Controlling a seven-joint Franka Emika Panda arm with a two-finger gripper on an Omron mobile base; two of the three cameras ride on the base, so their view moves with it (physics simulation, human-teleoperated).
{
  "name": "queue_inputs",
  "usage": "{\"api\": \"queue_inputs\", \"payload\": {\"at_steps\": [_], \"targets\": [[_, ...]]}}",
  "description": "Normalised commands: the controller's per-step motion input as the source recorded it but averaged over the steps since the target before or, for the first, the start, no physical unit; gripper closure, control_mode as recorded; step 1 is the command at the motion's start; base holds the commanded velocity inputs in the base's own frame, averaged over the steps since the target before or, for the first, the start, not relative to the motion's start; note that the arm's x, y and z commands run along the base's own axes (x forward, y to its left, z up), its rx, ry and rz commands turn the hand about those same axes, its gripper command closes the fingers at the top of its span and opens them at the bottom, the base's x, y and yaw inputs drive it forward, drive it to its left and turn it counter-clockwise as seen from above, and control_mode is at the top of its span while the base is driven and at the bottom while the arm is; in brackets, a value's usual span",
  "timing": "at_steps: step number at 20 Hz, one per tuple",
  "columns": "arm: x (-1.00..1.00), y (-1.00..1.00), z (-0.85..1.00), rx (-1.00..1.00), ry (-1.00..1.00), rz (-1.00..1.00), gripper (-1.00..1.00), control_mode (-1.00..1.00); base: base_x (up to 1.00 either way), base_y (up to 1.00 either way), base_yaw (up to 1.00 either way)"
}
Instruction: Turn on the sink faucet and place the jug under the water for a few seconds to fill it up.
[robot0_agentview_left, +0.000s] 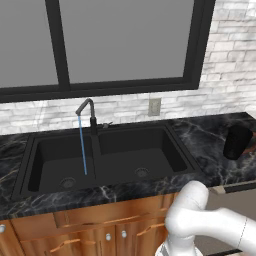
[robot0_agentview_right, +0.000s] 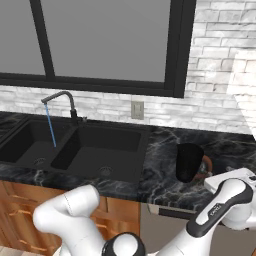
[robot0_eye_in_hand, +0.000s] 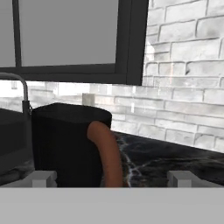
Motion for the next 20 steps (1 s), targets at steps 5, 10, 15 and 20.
{"api": "queue_inputs", "payload": {"at_steps": [5, 10, 15, 20], "targets": [[0.16, 0.01, -0.15, 0.0, 0.02, 0.0, -1.0, -1.0, 0.0, 0.0, 0.0], [0.08, 0.08, -0.06, 0.0, 0.04, 0.0, -1.0, -1.0, 0.0, 0.0, 0.0], [0.11, 0.07, -0.02, 0.0, 0.06, 0.0, -1.0, -1.0, 0.0, 0.0, 0.0], [0.21, 0.18, 0.0, 0.0, 0.06, 0.0, -1.0, -1.0, 0.0, 0.0, 0.0]]}}
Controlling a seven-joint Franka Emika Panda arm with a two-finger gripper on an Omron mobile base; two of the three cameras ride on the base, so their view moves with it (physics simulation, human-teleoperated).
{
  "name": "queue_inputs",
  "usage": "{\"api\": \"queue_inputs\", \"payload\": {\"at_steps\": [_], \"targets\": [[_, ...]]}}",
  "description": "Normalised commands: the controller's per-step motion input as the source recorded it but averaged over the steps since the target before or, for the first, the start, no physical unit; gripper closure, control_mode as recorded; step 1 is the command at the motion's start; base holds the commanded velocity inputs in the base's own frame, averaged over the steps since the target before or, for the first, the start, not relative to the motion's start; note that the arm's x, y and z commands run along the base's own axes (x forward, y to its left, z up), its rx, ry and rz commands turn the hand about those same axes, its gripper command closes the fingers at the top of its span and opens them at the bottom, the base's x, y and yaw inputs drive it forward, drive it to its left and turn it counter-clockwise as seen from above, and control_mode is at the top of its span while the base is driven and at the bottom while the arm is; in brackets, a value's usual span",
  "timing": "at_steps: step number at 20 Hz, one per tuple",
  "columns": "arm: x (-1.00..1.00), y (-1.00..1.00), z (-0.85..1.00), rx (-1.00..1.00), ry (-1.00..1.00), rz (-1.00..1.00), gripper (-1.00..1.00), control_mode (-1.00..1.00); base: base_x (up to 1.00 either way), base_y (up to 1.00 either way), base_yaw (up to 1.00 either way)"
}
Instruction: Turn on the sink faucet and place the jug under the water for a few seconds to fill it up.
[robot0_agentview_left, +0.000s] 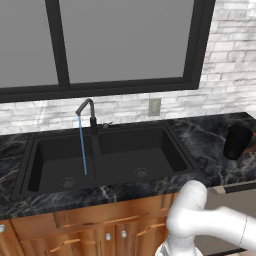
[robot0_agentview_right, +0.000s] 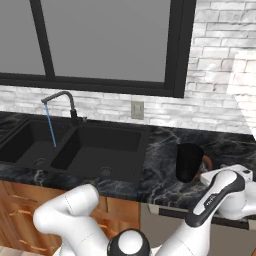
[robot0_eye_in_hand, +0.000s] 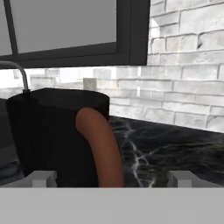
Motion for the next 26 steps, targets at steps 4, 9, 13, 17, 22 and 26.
{"api": "queue_inputs", "payload": {"at_steps": [4, 9, 13, 17, 22, 26], "targets": [[0.2, 0.19, -0.01, 0.0, 0.06, 0.0, -1.0, -1.0, 0.0, 0.0, 0.0], [0.16, 0.19, -0.03, 0.0, 0.06, 0.0, -1.0, -1.0, 0.0, 0.0, 0.0], [0.13, 0.19, -0.13, 0.0, 0.05, 0.0, -1.0, -1.0, 0.0, 0.0, 0.0], [0.04, 0.25, -0.16, 0.0, 0.03, 0.0, 1.0, -1.0, 0.0, 0.0, 0.0], [0.0, 0.21, -0.11, 0.0, 0.01, 0.01, 1.0, -1.0, 0.0, 0.0, 0.0], [0.0, 0.15, -0.04, -0.01, 0.02, 0.01, 1.0, -1.0, 0.0, 0.0, 0.0]]}}
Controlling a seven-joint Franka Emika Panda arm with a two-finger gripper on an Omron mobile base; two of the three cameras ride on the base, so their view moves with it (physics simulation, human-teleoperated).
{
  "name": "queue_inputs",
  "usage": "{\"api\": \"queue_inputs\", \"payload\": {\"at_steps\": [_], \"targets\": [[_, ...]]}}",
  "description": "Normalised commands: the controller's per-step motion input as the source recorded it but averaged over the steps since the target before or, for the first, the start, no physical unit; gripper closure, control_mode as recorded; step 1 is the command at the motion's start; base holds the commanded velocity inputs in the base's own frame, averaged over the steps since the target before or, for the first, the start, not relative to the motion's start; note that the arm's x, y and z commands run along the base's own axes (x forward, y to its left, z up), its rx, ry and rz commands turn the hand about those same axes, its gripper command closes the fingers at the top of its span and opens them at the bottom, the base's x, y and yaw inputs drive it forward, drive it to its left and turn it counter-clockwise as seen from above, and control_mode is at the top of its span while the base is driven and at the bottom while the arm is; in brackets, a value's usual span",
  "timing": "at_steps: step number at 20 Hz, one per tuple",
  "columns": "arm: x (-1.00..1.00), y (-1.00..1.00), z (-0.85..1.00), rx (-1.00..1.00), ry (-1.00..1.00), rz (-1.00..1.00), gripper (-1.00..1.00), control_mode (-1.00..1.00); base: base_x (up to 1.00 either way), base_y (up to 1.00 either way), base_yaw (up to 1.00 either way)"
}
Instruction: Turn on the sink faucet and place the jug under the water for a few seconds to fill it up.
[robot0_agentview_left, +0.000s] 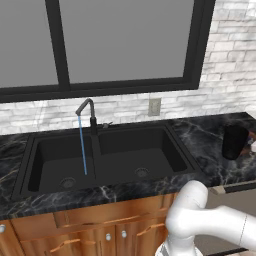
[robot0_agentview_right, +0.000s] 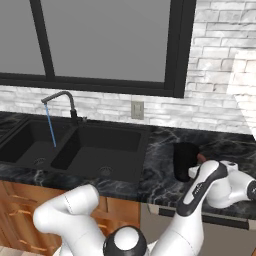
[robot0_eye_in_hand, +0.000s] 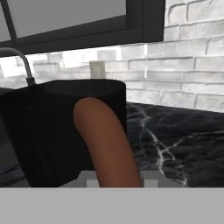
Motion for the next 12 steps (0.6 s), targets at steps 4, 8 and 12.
{"api": "queue_inputs", "payload": {"at_steps": [4, 8, 12], "targets": [[0.02, 0.04, 0.0, -0.01, 0.01, 0.02, 1.0, -1.0, 0.0, 0.0, 0.0], [0.02, 0.0, -0.08, 0.0, 0.0, 0.03, 1.0, -1.0, 0.0, 0.0, 0.0], [0.0, 0.0, -0.12, 0.0, 0.0, 0.02, 1.0, -1.0, 0.0, 0.0, 0.0]]}}
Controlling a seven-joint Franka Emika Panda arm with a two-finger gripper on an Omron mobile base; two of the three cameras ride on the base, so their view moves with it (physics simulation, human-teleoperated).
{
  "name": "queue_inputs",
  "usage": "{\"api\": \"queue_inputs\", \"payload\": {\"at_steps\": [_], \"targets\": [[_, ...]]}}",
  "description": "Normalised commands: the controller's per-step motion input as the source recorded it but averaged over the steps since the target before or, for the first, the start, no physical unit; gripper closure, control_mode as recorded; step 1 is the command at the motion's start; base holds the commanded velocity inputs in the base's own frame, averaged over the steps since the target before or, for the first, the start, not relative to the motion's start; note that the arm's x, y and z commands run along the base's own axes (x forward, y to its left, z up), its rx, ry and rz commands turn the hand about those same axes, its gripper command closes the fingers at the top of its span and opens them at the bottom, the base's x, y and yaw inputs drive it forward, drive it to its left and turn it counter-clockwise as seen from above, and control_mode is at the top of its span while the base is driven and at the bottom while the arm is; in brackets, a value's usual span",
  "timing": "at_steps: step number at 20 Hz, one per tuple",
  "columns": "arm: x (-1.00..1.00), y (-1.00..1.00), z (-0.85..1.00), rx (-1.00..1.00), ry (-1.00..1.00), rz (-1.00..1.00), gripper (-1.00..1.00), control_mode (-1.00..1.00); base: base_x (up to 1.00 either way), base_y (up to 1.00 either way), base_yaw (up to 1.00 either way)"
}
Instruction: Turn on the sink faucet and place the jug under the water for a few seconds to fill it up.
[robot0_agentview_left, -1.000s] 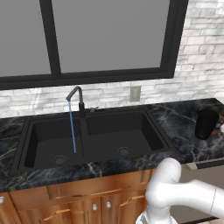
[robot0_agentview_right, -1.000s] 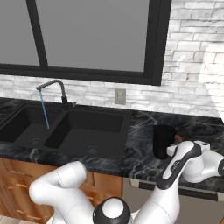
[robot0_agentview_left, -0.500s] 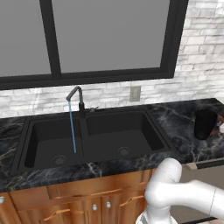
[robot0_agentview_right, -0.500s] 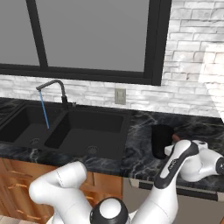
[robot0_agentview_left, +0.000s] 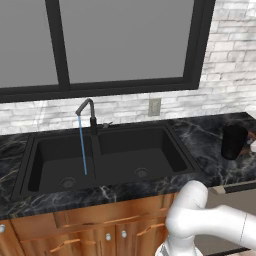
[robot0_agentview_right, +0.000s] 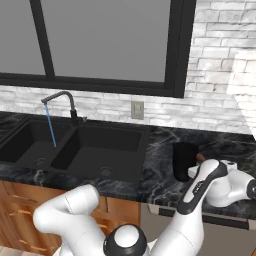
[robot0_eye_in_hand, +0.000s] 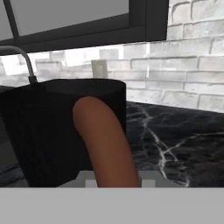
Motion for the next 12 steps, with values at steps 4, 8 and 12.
{"api": "queue_inputs", "payload": {"at_steps": [4, 8, 12], "targets": [[0.0, 0.0, -0.02, 0.05, -0.03, 0.0, 1.0, -1.0, 0.0, 0.0, 0.0], [-0.12, 0.07, 0.56, 0.03, -0.08, 0.0, 1.0, -1.0, 0.0, 0.0, 0.0], [-0.02, 0.41, 1.0, 0.0, -0.01, -0.04, 1.0, -1.0, 0.0, 0.0, 0.0]]}}
